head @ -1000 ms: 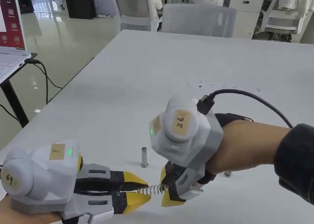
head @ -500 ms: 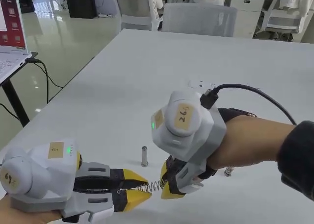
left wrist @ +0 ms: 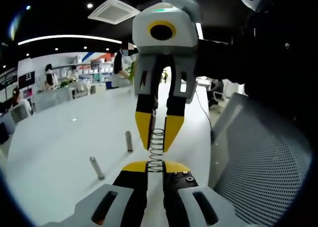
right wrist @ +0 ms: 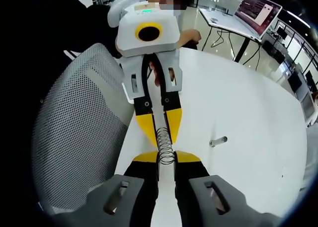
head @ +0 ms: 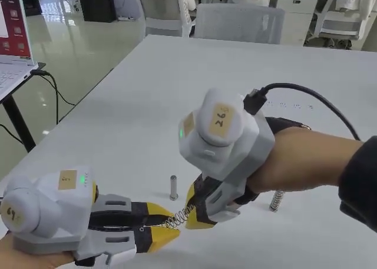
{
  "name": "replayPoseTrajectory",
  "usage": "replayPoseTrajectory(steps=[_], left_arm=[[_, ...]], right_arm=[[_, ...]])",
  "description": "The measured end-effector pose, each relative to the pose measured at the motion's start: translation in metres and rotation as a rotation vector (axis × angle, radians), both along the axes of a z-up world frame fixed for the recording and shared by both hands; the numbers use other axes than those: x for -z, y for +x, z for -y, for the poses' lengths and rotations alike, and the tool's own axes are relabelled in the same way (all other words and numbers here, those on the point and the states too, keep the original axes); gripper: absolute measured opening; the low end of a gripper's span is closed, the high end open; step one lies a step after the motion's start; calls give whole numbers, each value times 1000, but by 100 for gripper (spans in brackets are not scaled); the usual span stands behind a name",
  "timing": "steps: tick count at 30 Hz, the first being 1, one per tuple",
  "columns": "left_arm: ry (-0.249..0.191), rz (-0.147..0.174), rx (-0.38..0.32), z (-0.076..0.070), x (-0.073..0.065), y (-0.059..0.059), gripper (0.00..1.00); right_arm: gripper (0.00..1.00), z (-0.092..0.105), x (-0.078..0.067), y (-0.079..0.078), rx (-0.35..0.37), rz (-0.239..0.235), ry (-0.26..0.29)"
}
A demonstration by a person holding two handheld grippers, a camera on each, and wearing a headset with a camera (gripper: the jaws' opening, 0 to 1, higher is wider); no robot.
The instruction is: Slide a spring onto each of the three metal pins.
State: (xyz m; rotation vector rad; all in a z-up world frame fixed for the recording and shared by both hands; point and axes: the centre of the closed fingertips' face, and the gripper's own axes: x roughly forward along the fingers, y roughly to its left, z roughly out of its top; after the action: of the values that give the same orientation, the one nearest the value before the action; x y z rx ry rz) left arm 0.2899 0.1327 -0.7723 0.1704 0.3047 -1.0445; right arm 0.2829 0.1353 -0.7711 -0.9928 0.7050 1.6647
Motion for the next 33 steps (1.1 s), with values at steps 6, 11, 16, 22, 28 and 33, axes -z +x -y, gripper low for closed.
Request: replayPoseTrajectory(steps=[6, 11, 16, 22, 28, 33], left_arm=[[2, -3, -1, 0, 0, 0, 3], [-2, -4, -3, 1, 0, 0, 3], [-4, -5, -2, 3, 1, 0, 3], [-5, -4, 3, 5, 0, -1, 3], [-11, -4, 8, 7, -1, -1, 3], [-14, -3, 8, 8, -1, 0, 3]], right_arm=[[8, -6, -6, -3, 0, -9, 21], [8, -8, -9, -6, 4, -16, 28], [8, -9, -10, -8, -1, -15, 26], [8, -12, -14, -11, -10, -15, 30], [8, -15, -17, -13, -22, -3, 27], [8, -15, -17, -13, -26, 4, 24]])
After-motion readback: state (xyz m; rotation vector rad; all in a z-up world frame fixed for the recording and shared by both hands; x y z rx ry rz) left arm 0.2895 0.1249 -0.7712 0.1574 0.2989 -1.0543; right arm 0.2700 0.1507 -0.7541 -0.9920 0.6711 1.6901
